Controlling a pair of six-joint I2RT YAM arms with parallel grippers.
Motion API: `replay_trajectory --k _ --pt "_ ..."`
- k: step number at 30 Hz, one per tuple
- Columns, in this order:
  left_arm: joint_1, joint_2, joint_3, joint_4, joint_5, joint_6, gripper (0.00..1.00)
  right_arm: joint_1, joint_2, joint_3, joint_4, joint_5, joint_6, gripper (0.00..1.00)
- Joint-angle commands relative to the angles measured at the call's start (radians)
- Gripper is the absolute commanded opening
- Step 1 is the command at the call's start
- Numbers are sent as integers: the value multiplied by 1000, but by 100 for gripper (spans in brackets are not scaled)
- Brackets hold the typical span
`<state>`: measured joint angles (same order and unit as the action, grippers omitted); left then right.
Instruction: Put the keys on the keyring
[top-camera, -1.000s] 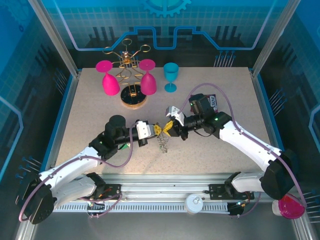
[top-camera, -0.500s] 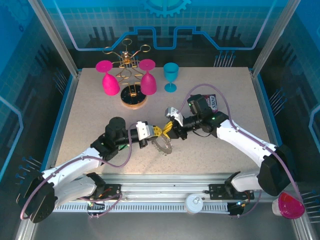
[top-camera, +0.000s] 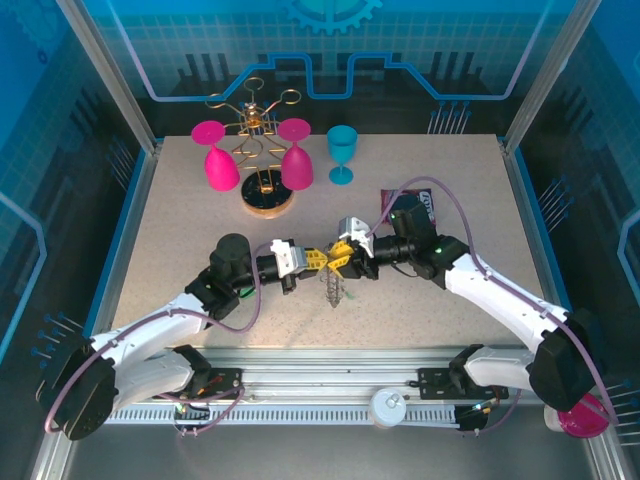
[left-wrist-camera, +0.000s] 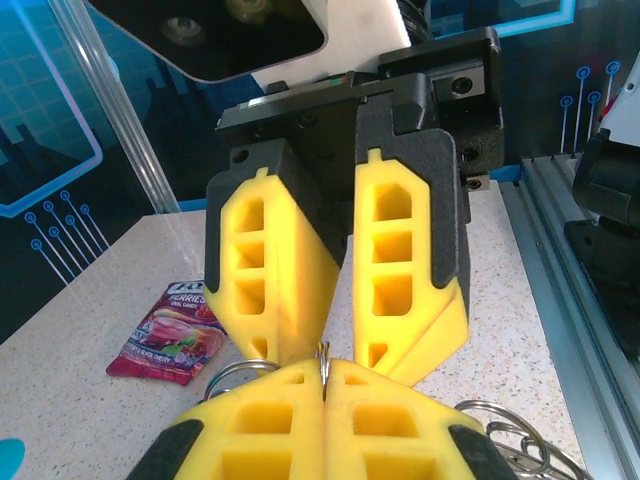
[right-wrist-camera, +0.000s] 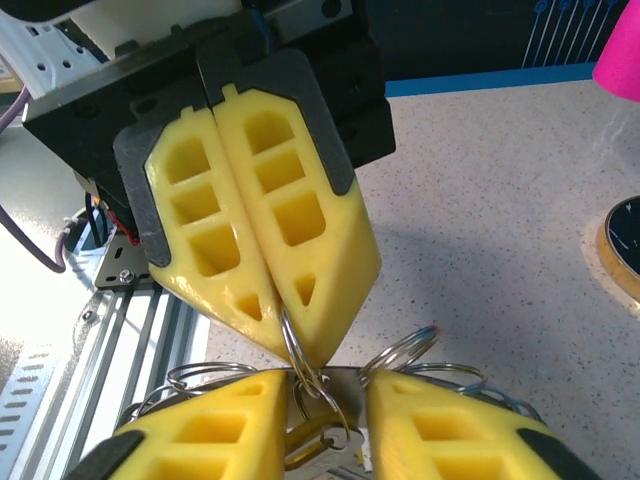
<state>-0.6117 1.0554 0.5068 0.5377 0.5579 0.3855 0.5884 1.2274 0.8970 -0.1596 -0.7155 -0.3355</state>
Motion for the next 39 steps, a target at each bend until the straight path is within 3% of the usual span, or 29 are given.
replay_trajectory --k 1,6,9,11,15,22,23,27,30,31,34,39 --pt "-3 8 -2 63 52 -28 0 -2 -19 -9 59 -23 -9 22" --pt "-2 12 -1 64 46 -33 0 -2 -22 -6 61 -38 -9 0" --pt "-2 5 11 11 9 -12 2 -1 -26 10 21 -20 -30 0" --pt "-2 -1 33 -68 -11 22 12 5 -22 38 -48 1 -67 0" --pt "-3 4 106 -270 -39 111 14 48 18 136 -245 70 -175 0" --pt "-4 28 204 -499 -59 220 5 149 126 335 -521 215 -299 0" --pt "-3 28 206 -504 -58 227 0 152 131 346 -527 216 -300 0" --pt "-4 17 201 -495 -51 239 0 134 115 327 -457 220 -237 0" --pt "-3 -18 147 -390 -46 232 0 73 76 254 -344 202 -106 32" --pt "-4 -30 123 -341 -45 224 0 49 60 221 -307 182 -68 36" --pt "-4 -52 76 -226 -38 196 0 11 17 118 -205 134 11 39" --pt "-4 -65 56 -182 -25 183 0 10 -14 31 -117 78 66 40"
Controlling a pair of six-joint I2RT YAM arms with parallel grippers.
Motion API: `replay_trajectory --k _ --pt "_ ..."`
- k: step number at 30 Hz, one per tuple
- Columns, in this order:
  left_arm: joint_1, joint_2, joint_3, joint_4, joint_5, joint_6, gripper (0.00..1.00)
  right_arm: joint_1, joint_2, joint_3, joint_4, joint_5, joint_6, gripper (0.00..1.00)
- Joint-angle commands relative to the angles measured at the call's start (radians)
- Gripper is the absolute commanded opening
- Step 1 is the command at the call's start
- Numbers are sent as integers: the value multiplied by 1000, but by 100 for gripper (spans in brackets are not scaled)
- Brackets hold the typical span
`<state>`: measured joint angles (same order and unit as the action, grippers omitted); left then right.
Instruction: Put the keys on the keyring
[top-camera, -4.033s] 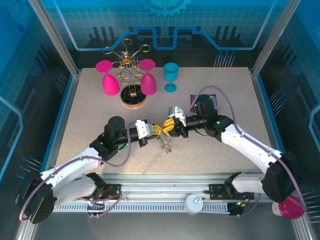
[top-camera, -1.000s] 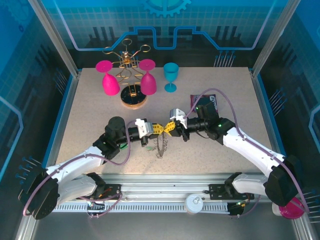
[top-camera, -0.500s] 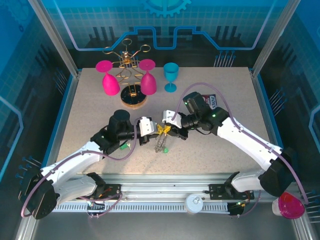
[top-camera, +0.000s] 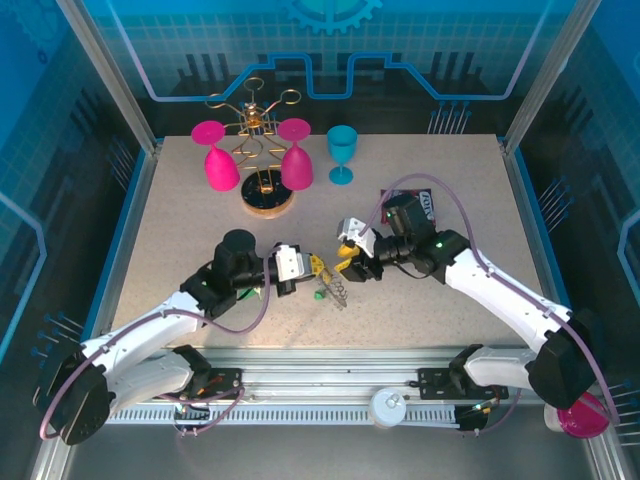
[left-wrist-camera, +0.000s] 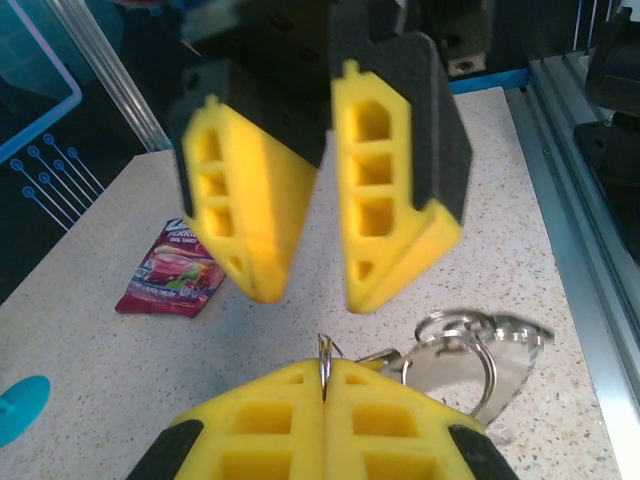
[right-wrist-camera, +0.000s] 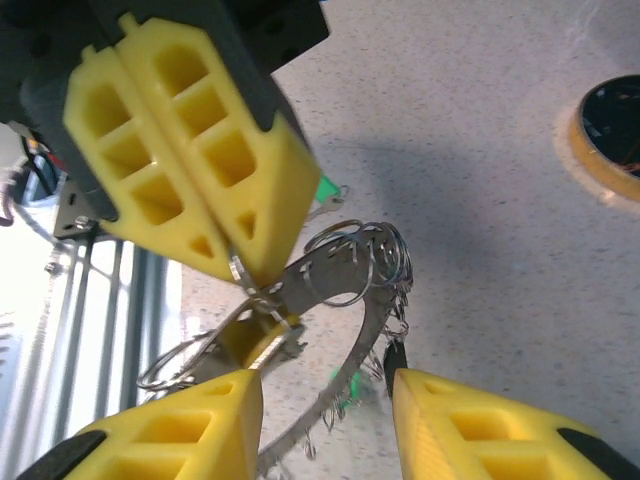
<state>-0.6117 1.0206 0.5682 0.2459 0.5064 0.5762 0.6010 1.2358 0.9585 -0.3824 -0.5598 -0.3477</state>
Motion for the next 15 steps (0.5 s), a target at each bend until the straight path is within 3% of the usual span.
replay_trajectory --k 1,7,15 --pt "-4 -34 -8 111 29 -9 0 -3 -23 -38 120 -86 89 40" --pt "-4 -48 -16 112 46 -13 0 -4 -24 -45 162 -134 93 35" --pt "-5 -57 -21 107 69 -15 0 -4 -28 -40 151 -159 84 19"
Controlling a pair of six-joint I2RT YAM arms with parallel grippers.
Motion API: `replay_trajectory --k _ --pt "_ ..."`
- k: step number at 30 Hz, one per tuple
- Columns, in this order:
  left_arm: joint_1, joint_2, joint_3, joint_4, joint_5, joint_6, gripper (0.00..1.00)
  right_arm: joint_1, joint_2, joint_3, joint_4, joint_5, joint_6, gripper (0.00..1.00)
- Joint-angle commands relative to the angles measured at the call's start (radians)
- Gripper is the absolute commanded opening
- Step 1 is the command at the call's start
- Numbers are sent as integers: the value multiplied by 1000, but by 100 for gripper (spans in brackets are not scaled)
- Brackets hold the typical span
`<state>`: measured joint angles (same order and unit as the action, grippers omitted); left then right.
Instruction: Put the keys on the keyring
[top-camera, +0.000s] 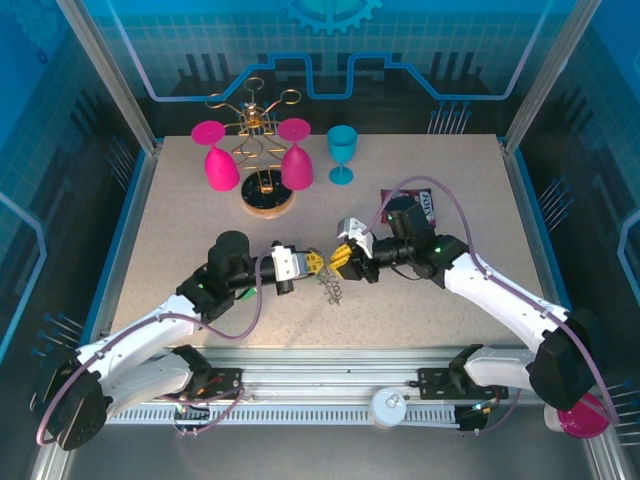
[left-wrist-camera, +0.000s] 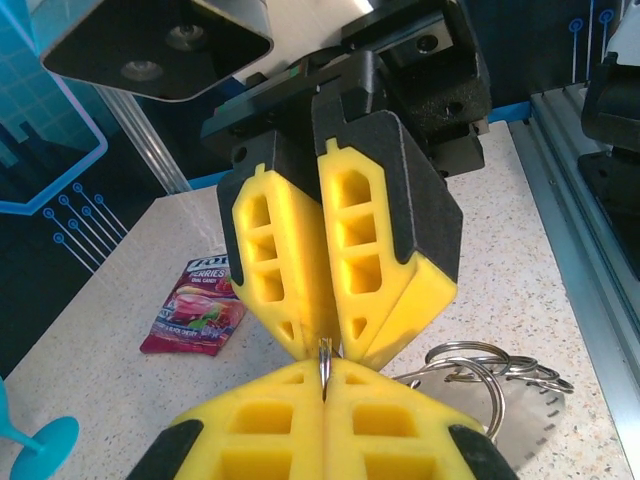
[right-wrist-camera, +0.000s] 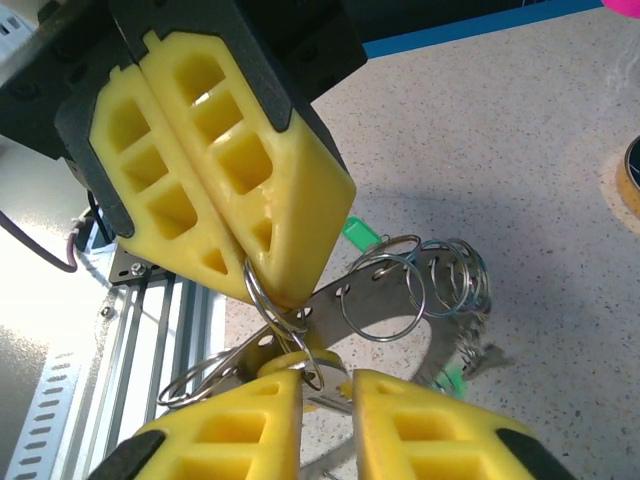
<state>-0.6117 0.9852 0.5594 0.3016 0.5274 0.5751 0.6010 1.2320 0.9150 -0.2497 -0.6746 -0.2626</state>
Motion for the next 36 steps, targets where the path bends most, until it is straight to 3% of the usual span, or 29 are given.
replay_trajectory --k 1,5,10,20,22,24,29,36 --pt "-4 -20 -12 50 49 -13 0 -4 -26 2 15 -50 0 19" --pt "-3 -15 -10 48 56 -12 0 -4 -37 -5 10 -69 -11 20" --pt "-4 -11 -9 55 63 -12 0 -6 -24 0 -3 -55 -17 0" --pt "-4 -16 -4 110 117 -61 0 -8 81 44 28 -48 35 0" --pt "-4 -17 -8 110 109 -61 0 -8 73 42 47 -49 48 9" --pt "-2 -17 -21 117 99 -61 0 -17 43 19 79 -36 65 26" --pt "14 -14 -50 165 104 -97 0 -41 -60 -95 158 4 51 46" --pt "31 4 -67 242 129 -151 0 2 -91 -170 158 84 -8 49"
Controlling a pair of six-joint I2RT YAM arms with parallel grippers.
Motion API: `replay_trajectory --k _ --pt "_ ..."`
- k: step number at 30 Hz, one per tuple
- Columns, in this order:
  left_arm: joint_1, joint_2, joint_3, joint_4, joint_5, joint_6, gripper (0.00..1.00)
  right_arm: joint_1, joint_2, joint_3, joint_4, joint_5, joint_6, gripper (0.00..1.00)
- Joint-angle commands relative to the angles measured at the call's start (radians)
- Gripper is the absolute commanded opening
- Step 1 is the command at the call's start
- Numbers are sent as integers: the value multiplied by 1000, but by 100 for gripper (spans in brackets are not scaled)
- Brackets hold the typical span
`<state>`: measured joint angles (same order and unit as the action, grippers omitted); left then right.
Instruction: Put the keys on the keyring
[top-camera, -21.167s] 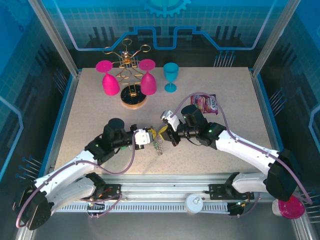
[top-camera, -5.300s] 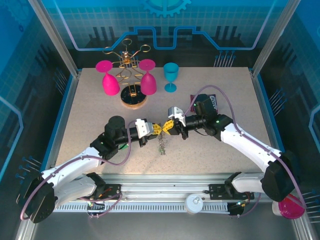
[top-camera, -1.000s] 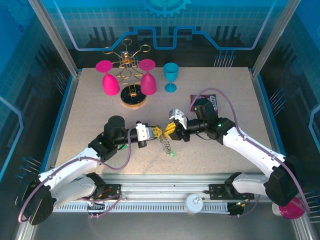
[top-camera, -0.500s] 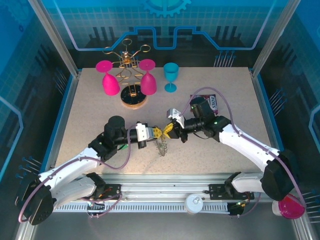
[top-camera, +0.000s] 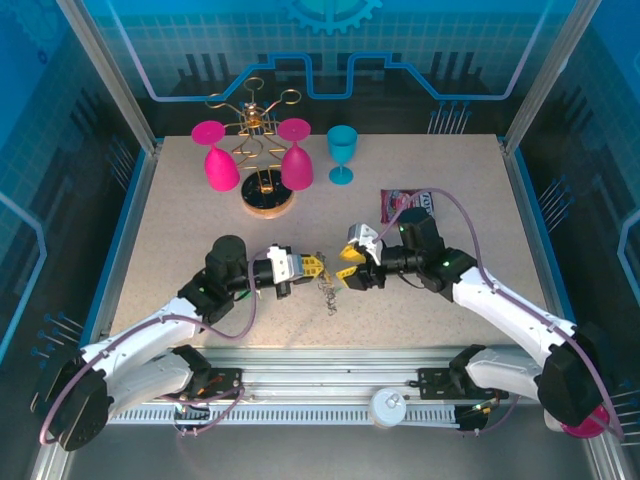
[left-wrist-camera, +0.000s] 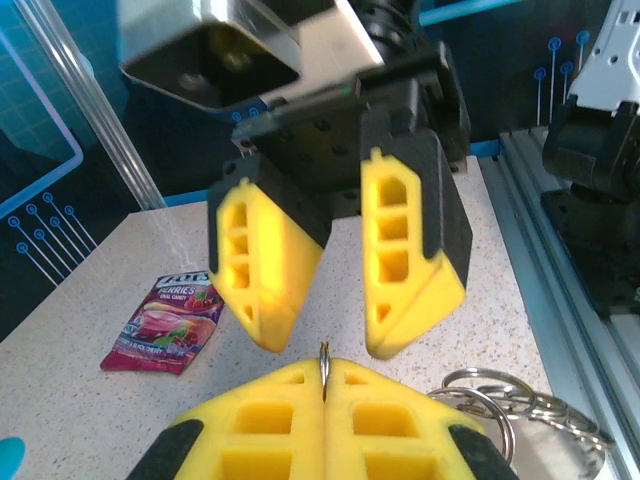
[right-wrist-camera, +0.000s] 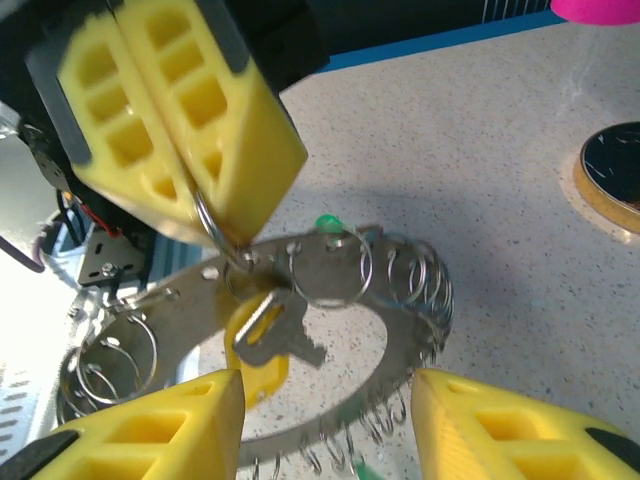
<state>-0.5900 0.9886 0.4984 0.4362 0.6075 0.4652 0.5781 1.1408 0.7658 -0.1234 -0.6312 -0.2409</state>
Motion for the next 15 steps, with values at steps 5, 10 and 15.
replay_trajectory --k 5,10,15 --pt "13 15 -15 150 55 -68 0 73 29 -47 123 69 7 49" --pt "13 19 -18 164 54 -80 0 102 44 -73 233 101 50 50" --pt "13 22 -27 195 48 -97 0 111 60 -82 285 118 71 45"
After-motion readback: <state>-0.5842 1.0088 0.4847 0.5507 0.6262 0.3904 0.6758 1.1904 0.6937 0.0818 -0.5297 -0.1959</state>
